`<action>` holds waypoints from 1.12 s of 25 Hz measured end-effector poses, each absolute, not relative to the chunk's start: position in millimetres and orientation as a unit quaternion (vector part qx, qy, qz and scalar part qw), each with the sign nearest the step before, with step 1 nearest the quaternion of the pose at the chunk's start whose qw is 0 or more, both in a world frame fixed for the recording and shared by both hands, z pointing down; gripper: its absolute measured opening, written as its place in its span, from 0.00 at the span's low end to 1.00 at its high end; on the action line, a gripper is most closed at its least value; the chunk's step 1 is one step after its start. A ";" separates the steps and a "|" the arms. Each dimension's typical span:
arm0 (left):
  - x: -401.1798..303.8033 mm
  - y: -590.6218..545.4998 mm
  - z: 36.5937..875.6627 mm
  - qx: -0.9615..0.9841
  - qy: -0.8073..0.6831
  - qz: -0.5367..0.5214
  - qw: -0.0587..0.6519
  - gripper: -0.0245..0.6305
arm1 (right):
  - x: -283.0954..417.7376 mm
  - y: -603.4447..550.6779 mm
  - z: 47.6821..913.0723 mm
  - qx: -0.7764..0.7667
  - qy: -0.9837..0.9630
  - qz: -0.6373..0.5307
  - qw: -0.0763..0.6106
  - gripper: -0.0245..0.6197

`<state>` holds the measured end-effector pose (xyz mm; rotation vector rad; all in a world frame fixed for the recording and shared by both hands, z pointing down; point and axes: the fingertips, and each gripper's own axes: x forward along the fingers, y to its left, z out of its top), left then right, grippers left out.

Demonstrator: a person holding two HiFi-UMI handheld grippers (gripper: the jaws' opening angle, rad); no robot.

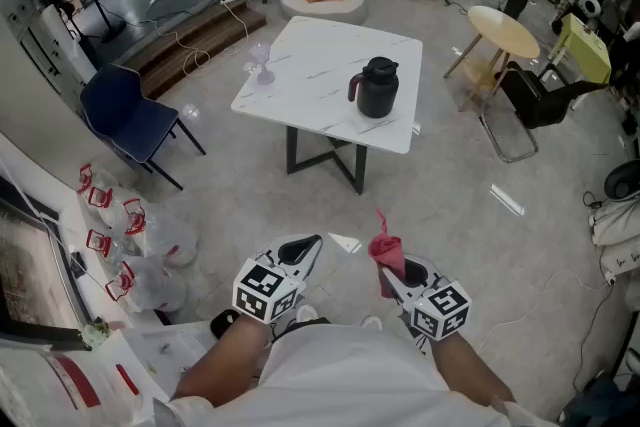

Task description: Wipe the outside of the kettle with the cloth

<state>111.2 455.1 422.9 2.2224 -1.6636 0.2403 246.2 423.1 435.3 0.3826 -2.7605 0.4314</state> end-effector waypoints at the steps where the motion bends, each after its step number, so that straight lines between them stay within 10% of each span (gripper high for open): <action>1: 107.6 454.7 423.6 0.785 -0.588 0.085 0.176 0.04 | 243.3 423.0 436.4 0.135 -0.966 0.151 0.160 0.22; 28: 4.0 486.9 440.1 0.786 -0.587 0.082 0.177 0.04 | 138.0 470.3 438.0 0.107 -0.967 0.167 0.161 0.24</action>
